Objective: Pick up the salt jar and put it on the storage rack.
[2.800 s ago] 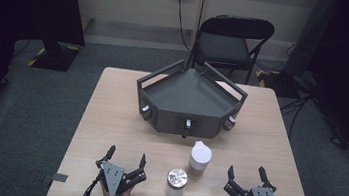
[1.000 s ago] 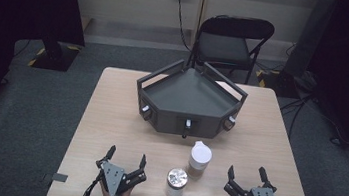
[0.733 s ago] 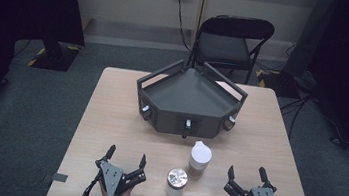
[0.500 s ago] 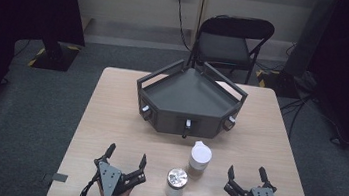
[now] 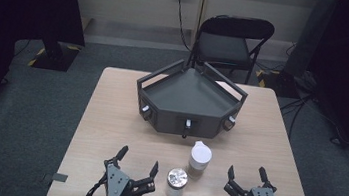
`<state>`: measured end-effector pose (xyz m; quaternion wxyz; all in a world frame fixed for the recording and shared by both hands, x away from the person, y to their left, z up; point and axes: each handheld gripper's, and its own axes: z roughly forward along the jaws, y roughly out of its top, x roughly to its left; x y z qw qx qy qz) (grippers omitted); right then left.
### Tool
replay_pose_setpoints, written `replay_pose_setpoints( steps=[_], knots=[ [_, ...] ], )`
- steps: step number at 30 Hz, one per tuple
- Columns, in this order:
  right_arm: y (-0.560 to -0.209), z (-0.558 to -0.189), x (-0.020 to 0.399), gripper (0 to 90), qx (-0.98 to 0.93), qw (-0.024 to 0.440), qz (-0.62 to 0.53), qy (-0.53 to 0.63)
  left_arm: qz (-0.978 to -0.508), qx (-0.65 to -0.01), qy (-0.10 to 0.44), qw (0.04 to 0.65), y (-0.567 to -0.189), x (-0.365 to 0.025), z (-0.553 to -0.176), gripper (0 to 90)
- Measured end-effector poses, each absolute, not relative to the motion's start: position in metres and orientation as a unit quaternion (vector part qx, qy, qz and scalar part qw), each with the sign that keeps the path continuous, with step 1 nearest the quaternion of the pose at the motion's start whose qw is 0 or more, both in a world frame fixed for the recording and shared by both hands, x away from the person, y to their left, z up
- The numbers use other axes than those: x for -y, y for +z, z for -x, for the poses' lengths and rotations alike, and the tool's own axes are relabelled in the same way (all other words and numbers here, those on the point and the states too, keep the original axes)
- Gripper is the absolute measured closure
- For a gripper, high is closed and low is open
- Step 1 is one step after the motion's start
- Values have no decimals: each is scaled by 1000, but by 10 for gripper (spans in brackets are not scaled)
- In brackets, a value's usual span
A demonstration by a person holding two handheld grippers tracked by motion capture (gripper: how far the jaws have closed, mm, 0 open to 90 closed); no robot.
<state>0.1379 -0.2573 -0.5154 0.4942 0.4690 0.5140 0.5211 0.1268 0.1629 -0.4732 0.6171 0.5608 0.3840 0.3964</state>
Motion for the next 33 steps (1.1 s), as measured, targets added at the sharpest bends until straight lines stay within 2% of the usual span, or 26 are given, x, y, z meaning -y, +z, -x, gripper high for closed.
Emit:
replay_pose_setpoints(
  steps=[7, 22, 33],
  knots=[
    [-515, -138, 257, 20, -514, 494, -469, 521, -581, -357, 376, 627, -471, -154, -125, 5],
    [-515, -138, 257, 20, -514, 494, -469, 521, -614, -341, 334, 629, -476, -136, -130, 39],
    [-515, -138, 257, 20, -514, 494, -469, 521, -644, -336, 290, 623, -481, -130, -138, 104]
  ],
)
